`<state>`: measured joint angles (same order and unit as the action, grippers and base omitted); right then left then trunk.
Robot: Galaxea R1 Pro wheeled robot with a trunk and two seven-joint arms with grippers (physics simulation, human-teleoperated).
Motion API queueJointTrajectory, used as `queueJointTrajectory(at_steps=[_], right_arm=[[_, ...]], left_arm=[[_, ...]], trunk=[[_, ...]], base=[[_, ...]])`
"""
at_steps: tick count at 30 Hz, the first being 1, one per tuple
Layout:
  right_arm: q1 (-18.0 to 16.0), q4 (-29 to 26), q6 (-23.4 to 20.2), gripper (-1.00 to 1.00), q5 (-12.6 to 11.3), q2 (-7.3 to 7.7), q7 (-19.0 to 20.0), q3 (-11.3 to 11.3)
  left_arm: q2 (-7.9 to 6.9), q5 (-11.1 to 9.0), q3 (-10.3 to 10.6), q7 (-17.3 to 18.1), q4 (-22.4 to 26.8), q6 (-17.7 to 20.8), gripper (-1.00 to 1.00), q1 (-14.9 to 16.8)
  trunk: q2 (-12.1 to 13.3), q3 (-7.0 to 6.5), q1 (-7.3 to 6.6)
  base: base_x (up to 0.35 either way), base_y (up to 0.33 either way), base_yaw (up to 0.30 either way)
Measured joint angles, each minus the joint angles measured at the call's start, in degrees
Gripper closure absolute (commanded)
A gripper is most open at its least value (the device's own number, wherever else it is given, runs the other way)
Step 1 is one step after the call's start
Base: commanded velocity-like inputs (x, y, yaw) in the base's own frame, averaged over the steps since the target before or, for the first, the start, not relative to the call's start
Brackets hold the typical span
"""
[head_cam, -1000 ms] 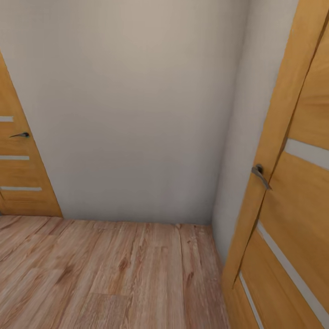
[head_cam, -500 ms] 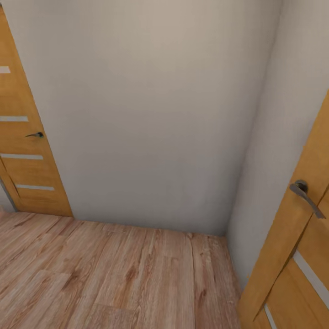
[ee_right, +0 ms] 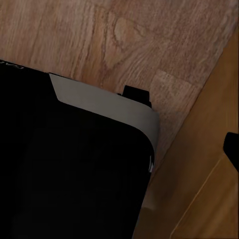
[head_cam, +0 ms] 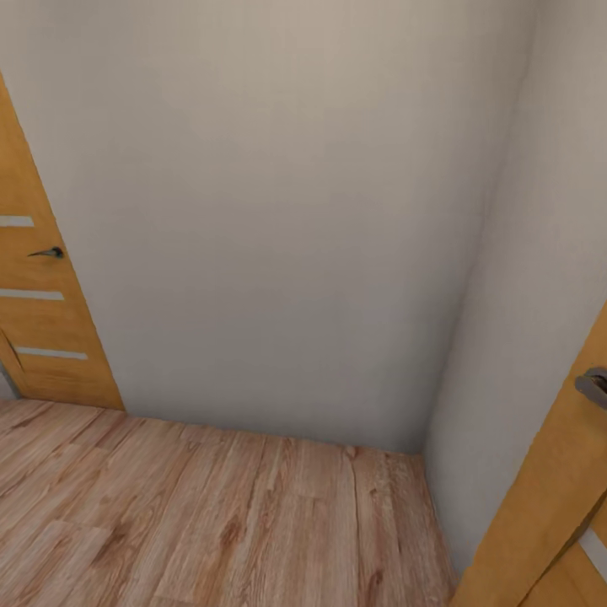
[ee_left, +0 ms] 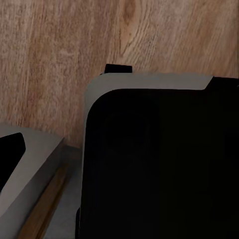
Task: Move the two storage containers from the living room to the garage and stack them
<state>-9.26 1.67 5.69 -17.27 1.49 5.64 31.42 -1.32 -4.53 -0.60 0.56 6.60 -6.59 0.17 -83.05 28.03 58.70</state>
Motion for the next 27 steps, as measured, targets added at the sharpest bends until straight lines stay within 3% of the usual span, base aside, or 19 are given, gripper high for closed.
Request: queueJointTrajectory(at_steps=[19, 27], right_arm=[[0.01, 0.0, 0.04, -1.0, 0.12, 0.02, 0.0, 0.0], [0.01, 0.0, 0.04, -1.0, 0.12, -0.02, 0.0, 0.0]], left_arm=[[0.0, 0.05, 0.0, 0.0, 0.0, -0.01, -1.0, 0.0], [-0.17, 0.0, 0.0, 0.0, 0.0, 0.12, -1.0, 0.0]], trunk=[[0.0, 0.0, 0.03], [0.0, 0.0, 0.0]], base=[[0.022, -0.001, 0.277], [0.271, 0.0, 0.278]])
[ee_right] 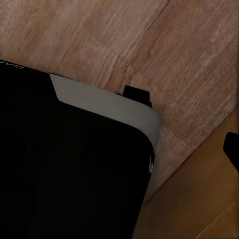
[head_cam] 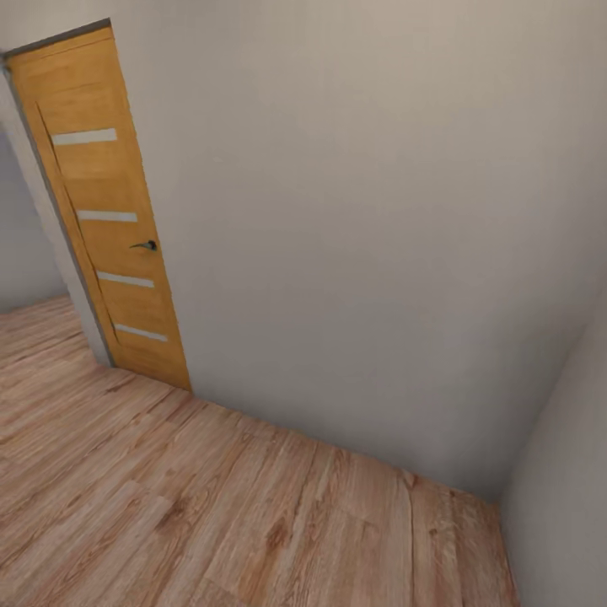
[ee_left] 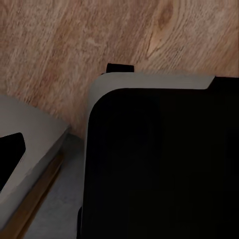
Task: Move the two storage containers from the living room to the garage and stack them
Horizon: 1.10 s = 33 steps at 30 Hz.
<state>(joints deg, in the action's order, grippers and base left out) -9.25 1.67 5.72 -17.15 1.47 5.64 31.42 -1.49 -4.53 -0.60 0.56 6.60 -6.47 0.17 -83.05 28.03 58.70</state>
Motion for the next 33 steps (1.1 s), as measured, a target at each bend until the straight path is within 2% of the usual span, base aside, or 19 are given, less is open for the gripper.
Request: queueJointTrajectory(at_steps=[33], right_arm=[[0.0, 0.0, -0.05, -1.0, -0.12, -0.05, -0.01, 0.0]], left_arm=[[-0.01, -0.1, 0.0, 0.0, 0.0, 0.01, -1.0, 0.01]], trunk=[[0.0, 0.0, 0.0]], base=[[0.322, 0.0, 0.278]])
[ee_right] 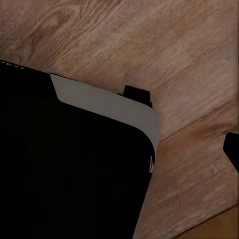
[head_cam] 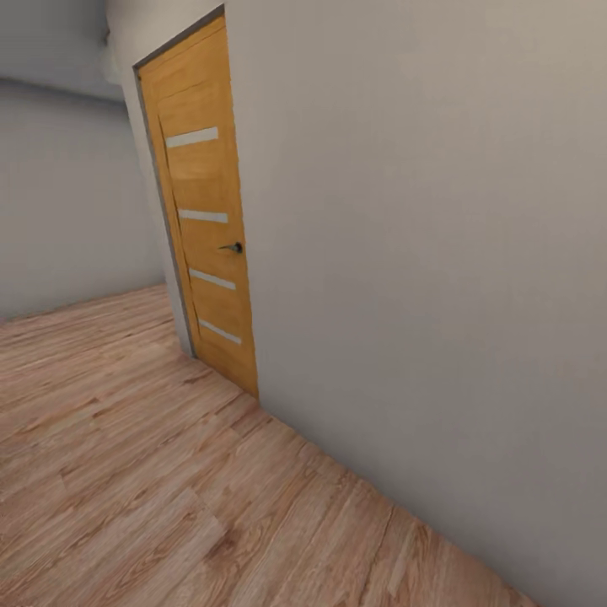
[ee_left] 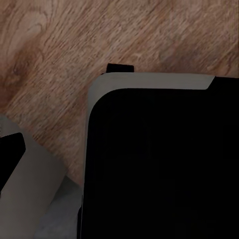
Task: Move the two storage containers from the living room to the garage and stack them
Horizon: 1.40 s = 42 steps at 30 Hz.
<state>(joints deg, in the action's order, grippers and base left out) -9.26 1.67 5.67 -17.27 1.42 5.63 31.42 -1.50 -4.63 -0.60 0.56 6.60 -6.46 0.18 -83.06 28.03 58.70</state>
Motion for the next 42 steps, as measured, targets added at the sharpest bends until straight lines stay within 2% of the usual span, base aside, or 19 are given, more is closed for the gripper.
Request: queueJointTrajectory(at_steps=[42], right_arm=[[0.0, 0.0, 0.03, -1.0, -0.05, 0.0, -0.07, 0.0]], left_arm=[[0.0, 0.02, 0.0, 0.0, 0.0, 0.0, -1.0, -0.01]], trunk=[[0.0, 0.0, 0.0]], base=[[0.322, 0.0, 0.28]])
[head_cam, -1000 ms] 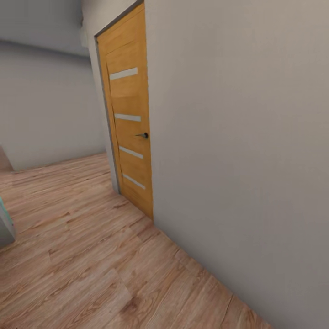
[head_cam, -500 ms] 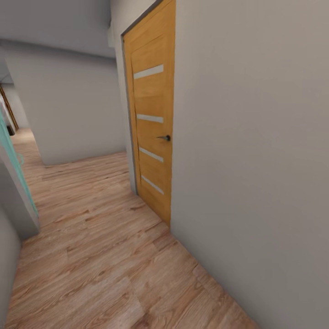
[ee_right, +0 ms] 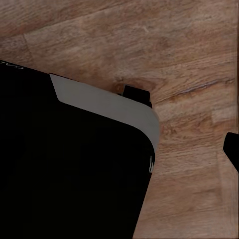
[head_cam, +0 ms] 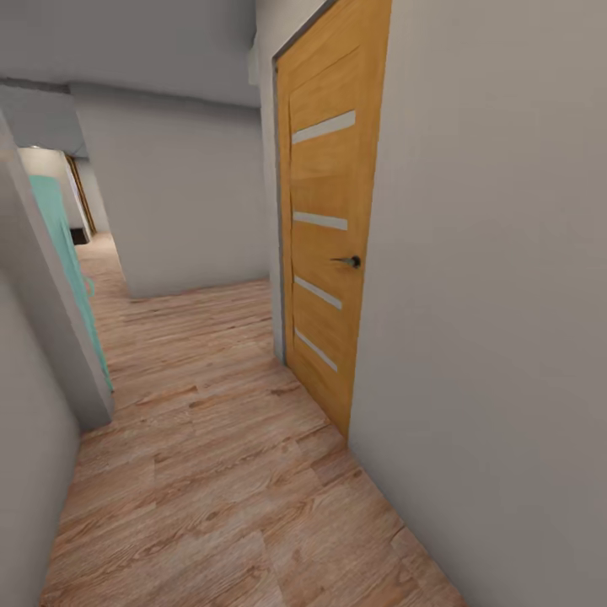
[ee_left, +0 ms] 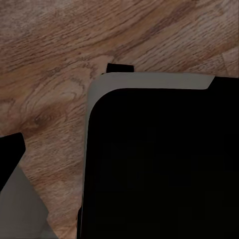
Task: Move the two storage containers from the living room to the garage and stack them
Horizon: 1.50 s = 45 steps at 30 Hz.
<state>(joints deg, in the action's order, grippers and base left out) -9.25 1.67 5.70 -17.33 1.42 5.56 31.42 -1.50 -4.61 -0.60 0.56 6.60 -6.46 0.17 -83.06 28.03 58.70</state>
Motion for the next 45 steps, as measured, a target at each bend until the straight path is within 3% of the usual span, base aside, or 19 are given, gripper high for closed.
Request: queueJointTrajectory(at_steps=[33, 45], right_arm=[[0.0, 0.0, -0.06, -1.0, -0.09, 0.09, -0.01, -0.08], [-0.01, 0.0, -0.07, -1.0, -0.23, 0.09, 0.01, -0.09]], left_arm=[[0.0, 0.0, 0.0, 0.0, 0.0, 0.0, -1.0, 0.0], [0.0, -0.04, 0.0, 0.0, 0.0, 0.01, -1.0, 0.01]], trunk=[[0.0, 0.0, 0.0], [0.0, 0.0, 0.0]], base=[[0.322, 0.0, 0.28], [0.322, 0.0, 0.053]])
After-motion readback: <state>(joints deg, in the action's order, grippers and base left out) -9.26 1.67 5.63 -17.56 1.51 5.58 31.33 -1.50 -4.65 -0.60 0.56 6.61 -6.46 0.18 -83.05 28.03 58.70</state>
